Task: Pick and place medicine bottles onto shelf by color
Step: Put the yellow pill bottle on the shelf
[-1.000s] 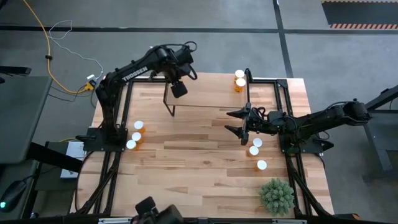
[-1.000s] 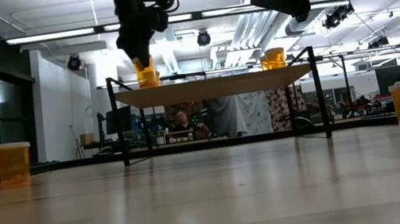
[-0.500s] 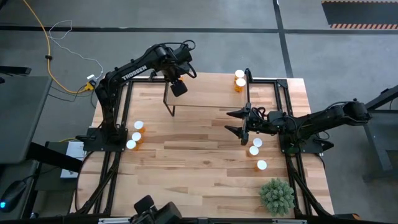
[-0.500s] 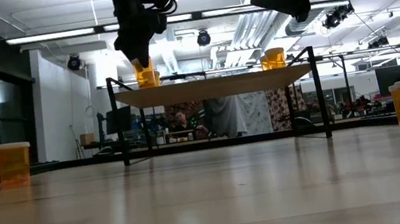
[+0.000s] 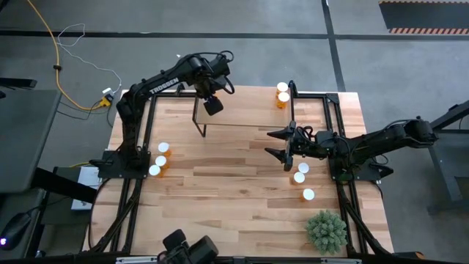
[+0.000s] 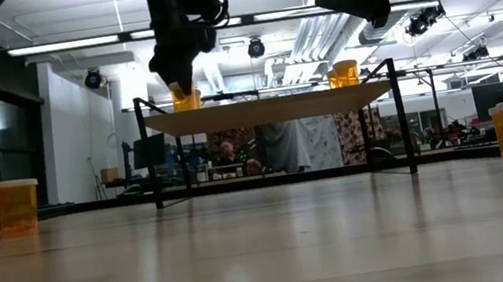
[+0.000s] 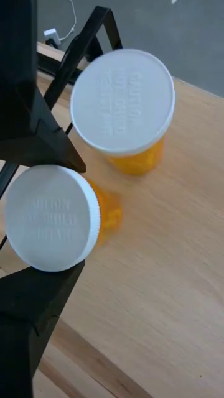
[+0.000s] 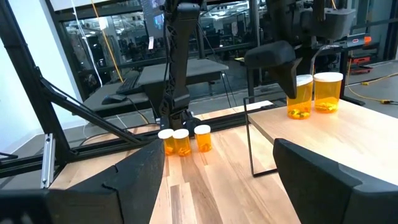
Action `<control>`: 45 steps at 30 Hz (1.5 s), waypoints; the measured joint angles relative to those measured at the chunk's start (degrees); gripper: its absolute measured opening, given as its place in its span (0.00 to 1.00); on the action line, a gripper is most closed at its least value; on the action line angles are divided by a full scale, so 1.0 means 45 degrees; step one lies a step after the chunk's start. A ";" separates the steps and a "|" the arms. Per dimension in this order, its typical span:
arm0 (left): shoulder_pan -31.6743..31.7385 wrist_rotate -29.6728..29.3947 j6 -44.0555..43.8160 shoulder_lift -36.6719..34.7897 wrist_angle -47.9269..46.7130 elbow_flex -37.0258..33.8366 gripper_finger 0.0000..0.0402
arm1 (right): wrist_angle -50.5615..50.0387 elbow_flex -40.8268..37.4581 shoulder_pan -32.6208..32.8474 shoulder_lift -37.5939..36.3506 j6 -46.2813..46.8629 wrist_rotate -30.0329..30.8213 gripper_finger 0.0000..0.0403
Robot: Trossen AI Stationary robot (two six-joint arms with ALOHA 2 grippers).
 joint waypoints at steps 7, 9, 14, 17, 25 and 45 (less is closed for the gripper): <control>0.0000 -0.0019 -0.0161 0.0002 0.0056 0.0000 0.60 | 0.0000 0.0004 0.0001 0.0004 0.0010 0.0000 0.72; 0.0000 -0.0019 -0.0161 0.0002 0.0079 0.0000 0.63 | 0.0000 0.0000 0.0000 0.0003 0.0010 -0.0001 0.72; 0.0000 0.0039 -0.0161 0.0002 0.0088 0.0000 0.70 | 0.0000 0.0004 -0.0001 0.0003 0.0000 -0.0002 0.72; 0.0000 0.0039 -0.0156 -0.0060 0.0058 0.0000 0.72 | 0.0000 0.0004 0.0001 -0.0001 -0.0005 -0.0005 0.72; 0.0024 -0.0061 -0.0069 -0.0100 -0.0150 0.1095 0.73 | 0.0000 0.0004 0.0000 0.0000 -0.0005 0.0000 0.72; -0.1239 -0.2137 -0.1746 -0.2634 0.3015 0.0438 0.61 | -0.0063 0.0004 0.0000 0.0004 -0.0008 -0.0005 0.72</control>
